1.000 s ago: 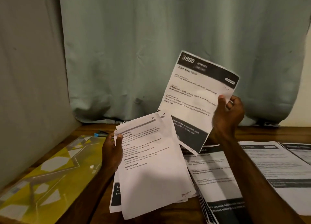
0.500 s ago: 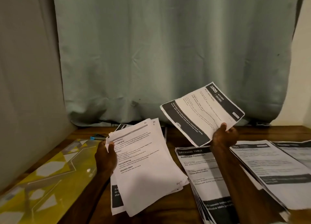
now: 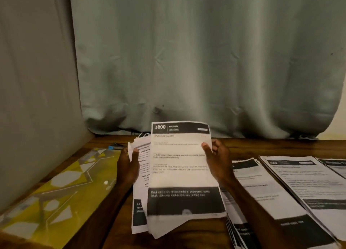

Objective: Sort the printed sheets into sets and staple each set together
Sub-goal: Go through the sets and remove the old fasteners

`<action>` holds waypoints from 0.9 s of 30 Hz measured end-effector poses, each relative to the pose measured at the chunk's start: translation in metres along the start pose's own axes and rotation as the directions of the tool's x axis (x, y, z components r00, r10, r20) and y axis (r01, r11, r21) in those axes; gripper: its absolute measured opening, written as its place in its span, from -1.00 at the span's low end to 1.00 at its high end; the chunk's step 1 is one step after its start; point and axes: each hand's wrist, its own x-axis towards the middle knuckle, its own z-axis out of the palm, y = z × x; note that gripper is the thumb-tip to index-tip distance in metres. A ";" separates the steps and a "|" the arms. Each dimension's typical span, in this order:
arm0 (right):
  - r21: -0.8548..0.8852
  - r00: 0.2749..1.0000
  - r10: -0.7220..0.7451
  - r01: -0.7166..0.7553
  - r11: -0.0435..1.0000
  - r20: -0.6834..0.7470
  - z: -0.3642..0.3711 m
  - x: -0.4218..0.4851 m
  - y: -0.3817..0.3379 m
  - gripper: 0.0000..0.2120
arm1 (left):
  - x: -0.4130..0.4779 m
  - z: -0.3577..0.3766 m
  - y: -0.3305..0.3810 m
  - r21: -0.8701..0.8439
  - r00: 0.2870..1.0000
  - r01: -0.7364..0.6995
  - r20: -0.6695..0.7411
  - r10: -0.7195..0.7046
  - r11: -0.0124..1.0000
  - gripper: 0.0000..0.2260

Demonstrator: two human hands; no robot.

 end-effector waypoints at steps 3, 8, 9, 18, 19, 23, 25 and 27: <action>-0.041 0.991 -0.036 0.042 0.998 0.131 0.011 -0.010 0.009 -0.89 | -0.001 0.000 0.003 -0.052 1.000 -0.002 0.017 0.003 0.999 -0.73; -0.032 0.969 -0.136 0.146 0.989 0.208 0.013 -0.012 0.012 -0.79 | 0.003 -0.001 0.006 -0.165 0.999 0.020 0.033 -0.014 0.986 -0.75; -0.004 0.967 -0.137 0.141 0.990 0.213 0.013 -0.010 0.011 -0.76 | 0.003 -0.001 0.006 -0.184 0.999 0.012 0.036 -0.005 0.983 -0.78; 0.061 0.981 -0.168 0.163 0.985 0.094 0.018 -0.009 0.006 -0.80 | 0.004 0.003 0.006 -0.309 0.996 -0.024 0.073 0.049 0.951 -0.83; 0.060 0.978 -0.187 0.182 0.982 0.093 0.019 -0.009 0.006 -0.79 | 0.004 0.003 0.005 -0.332 0.996 -0.015 0.075 0.043 0.943 -0.83; 0.111 0.976 -0.194 0.183 0.977 0.095 0.019 -0.012 0.004 -0.68 | 0.005 0.002 0.004 -0.422 0.997 0.001 0.072 0.032 0.907 -0.78; 0.180 0.973 -0.205 0.184 0.966 0.108 0.019 -0.013 0.004 -0.65 | 0.005 0.001 0.005 -0.476 0.997 0.011 0.077 0.030 0.879 -0.77; 0.189 0.967 -0.226 0.201 0.961 0.121 0.018 -0.013 0.003 -0.64 | 0.002 0.000 0.009 -0.539 0.995 0.033 0.095 0.022 0.842 -0.77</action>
